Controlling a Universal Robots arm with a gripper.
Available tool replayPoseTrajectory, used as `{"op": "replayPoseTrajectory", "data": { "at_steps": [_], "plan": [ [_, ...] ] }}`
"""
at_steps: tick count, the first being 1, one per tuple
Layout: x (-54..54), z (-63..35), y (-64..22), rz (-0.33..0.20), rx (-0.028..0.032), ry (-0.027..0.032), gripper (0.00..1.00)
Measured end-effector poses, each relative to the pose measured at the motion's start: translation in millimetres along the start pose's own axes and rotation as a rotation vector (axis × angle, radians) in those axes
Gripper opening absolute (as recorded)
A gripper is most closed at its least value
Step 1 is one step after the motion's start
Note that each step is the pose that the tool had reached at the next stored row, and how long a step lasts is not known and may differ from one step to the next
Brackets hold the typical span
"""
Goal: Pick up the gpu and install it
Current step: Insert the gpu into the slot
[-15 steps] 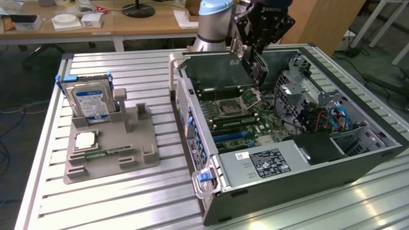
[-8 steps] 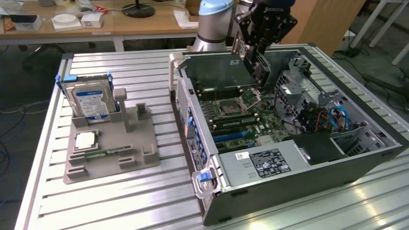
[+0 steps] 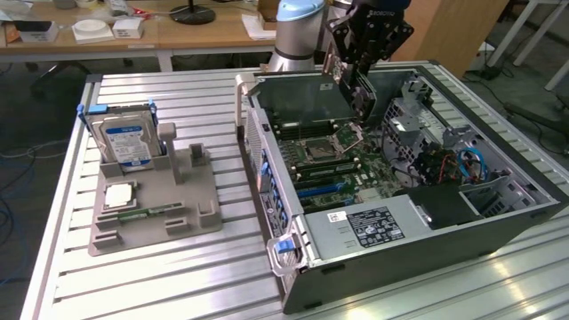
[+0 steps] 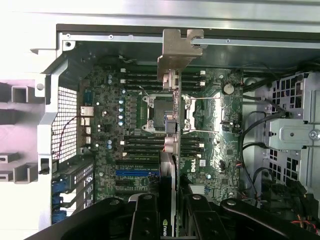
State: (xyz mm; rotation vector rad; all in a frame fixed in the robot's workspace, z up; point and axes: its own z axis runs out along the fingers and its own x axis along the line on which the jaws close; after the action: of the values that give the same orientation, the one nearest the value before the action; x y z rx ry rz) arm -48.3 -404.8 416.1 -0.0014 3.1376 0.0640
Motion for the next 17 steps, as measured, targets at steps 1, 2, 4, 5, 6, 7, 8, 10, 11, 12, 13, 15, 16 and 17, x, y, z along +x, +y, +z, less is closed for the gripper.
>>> {"op": "replayPoseTrajectory", "data": {
  "at_steps": [1,2,4,5,6,7,8,10,11,12,13,15,16,17],
  "plan": [
    [0.0,0.0,0.0,0.0,0.0,0.0,0.26],
    [0.0,0.0,0.0,0.0,0.0,0.0,0.26],
    [0.0,0.1,0.0,0.0,0.0005,-0.0001,0.26],
    [-0.1,0.1,0.1,0.0,0.0032,-0.0002,0.26],
    [0.0,0.0,0.1,0.0,0.0096,-0.0002,0.26],
    [0.0,0.0,0.0,0.0,0.0109,-0.0001,0.26],
    [0.0,0.0,0.0,0.0,0.0111,-0.0002,0.26],
    [-0.1,0.4,0.0,-0.006,0.0116,-0.0008,0.26],
    [-0.1,0.6,0.0,-0.019,0.0117,-0.0003,0.26],
    [0.0,0.9,0.0,-0.036,0.0117,0.0003,0.26],
    [0.0,1.4,0.0,-0.055,0.0117,0.0011,0.26],
    [0.0,2.5,-0.1,-0.091,0.0114,0.0027,0.26],
    [0.0,3.0,-0.1,-0.109,0.0114,0.0037,0.26],
    [0.0,3.5,-0.1,-0.127,0.0114,0.0045,0.26]
  ]
}}
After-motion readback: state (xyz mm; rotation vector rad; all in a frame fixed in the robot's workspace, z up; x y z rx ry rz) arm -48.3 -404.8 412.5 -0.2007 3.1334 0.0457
